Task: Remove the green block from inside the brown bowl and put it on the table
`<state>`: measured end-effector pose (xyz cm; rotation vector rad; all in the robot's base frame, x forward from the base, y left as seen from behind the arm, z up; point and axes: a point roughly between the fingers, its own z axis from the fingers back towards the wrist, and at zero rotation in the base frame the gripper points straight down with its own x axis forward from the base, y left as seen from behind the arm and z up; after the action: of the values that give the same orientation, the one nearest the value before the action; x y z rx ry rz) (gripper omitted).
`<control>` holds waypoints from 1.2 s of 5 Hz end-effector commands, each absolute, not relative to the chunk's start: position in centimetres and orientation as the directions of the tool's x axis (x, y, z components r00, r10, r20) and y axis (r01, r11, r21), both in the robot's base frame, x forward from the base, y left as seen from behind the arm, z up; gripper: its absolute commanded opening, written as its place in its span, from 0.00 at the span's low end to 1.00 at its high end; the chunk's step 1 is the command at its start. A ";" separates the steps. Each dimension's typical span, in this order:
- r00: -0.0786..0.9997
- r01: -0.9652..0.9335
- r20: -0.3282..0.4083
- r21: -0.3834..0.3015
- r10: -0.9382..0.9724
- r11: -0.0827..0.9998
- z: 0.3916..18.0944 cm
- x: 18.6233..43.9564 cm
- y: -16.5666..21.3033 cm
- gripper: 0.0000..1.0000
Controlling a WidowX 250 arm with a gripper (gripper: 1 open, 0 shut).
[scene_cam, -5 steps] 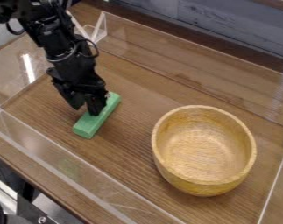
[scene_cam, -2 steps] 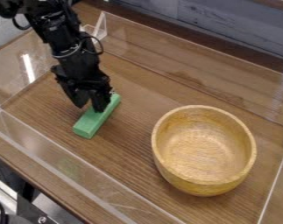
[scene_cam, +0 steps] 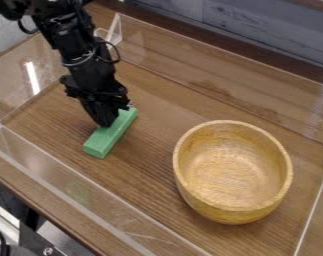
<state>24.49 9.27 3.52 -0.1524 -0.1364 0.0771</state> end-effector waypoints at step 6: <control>0.985 -0.048 0.158 -0.162 0.074 0.986 10.3 27.5 10.8 1.00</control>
<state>26.82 10.23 8.18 -0.1906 -0.0954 0.0651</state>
